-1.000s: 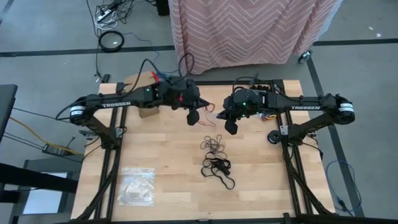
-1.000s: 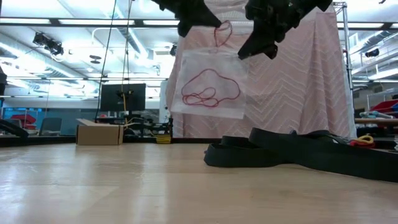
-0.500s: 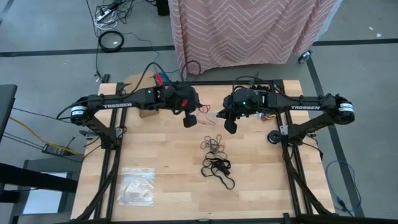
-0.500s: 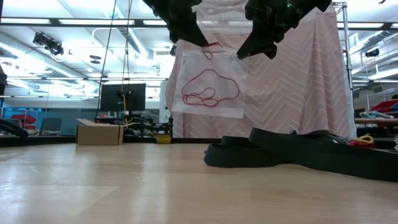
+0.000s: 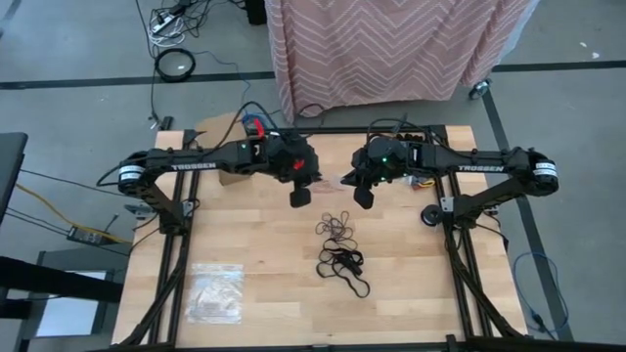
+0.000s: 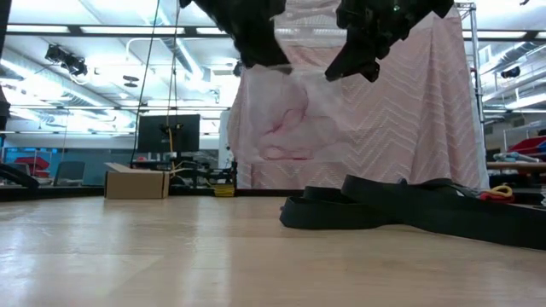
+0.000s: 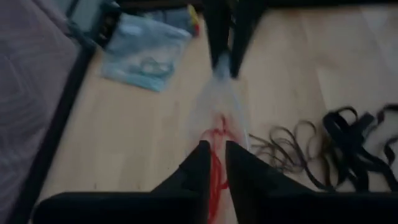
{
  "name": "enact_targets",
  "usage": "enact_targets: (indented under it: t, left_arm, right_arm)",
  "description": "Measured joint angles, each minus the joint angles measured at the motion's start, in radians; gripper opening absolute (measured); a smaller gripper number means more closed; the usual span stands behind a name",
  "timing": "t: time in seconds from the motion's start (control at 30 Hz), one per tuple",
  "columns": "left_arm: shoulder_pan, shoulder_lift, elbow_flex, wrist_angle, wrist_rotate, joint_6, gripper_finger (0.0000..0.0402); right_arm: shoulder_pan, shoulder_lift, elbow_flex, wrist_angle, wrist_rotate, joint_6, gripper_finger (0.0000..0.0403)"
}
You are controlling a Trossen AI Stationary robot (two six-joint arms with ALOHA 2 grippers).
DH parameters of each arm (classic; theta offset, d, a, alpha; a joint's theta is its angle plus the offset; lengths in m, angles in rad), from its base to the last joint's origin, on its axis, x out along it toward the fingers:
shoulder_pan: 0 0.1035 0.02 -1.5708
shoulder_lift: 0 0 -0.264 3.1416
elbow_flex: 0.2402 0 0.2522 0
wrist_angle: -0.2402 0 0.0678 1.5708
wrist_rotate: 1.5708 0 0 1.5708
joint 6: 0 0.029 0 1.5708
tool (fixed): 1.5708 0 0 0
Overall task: Sort rubber bands
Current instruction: Put the red rubber band into the zip bag, then close the transparent zip bag
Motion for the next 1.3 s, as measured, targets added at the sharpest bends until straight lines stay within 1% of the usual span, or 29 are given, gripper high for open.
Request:
enact_targets:
  t: [0.13,0.2,0.27,0.33,0.4,0.5,0.57,0.67,0.77,0.87,0.93,1.03,1.1,1.17,1.3]
  left_arm:
    - [0.007,-0.004,0.087,-0.036,-0.067,0.011,0.0102]
    - [0.008,-0.004,0.138,-0.094,-0.092,0.006,0.0114]
    - [0.008,-0.004,0.2,-0.168,-0.099,-0.026,0.0119]
    - [0.006,-0.008,0.265,-0.261,-0.123,-0.052,0.0117]
    - [-0.013,-0.025,0.306,-0.325,-0.173,-0.067,0.0107]
    - [-0.062,-0.059,0.315,-0.337,-0.276,-0.099,0.0079]
    - [-0.103,-0.066,0.306,-0.317,-0.367,-0.129,0.006]
    - [-0.164,-0.057,0.277,-0.269,-0.544,-0.137,0.0037]
    - [-0.209,-0.032,0.225,-0.144,-0.649,-0.131,0.0024]
    - [-0.236,-0.012,0.185,-0.069,-0.703,-0.131,0.0022]
    - [-0.241,-0.003,0.171,-0.064,-0.739,-0.177,0.0025]
    - [-0.24,0.007,0.156,-0.04,-0.748,-0.278,0.0035]
    - [-0.241,0.008,0.149,0.013,-0.748,-0.294,0.0046]
    - [-0.241,0.006,0.144,0.088,-0.747,-0.28,0.0062]
    - [-0.239,0.007,0.142,0.191,-0.752,-0.204,0.0099]
  right_arm:
    - [0.0,0.0,0.0,0.004,-0.019,0.001,0.0006]
    - [-0.001,0.0,0.0,0.008,-0.031,0.012,0.0006]
    - [-0.012,0.0,0.0,0.026,-0.072,0.036,0.0006]
    - [-0.033,0.0,0.0,0.079,-0.124,0.078,0.0006]
    - [-0.06,0.0,0.0,0.158,-0.175,0.129,0.0006]
    - [-0.1,0.0,0.0,0.28,-0.22,0.205,0.0006]
    - [-0.126,0.0,0.0,0.357,-0.234,0.276,0.0006]
    - [-0.169,0.0,0.0,0.473,-0.258,0.388,0.0006]
    - [-0.209,0.0,0.0,0.53,-0.268,0.518,0.0006]
    - [-0.236,0.0,0.0,0.582,-0.27,0.62,0.0006]
    - [-0.246,0.0,0.0,0.626,-0.272,0.681,0.0006]
    - [-0.257,0.0,0.0,0.683,-0.272,0.765,0.0006]
    - [-0.261,0.0,0.0,0.708,-0.272,0.819,0.0006]
    - [-0.263,0.0,0.0,0.718,-0.271,0.871,0.0006]
    - [-0.263,0.0,0.0,0.733,-0.271,0.944,0.0006]
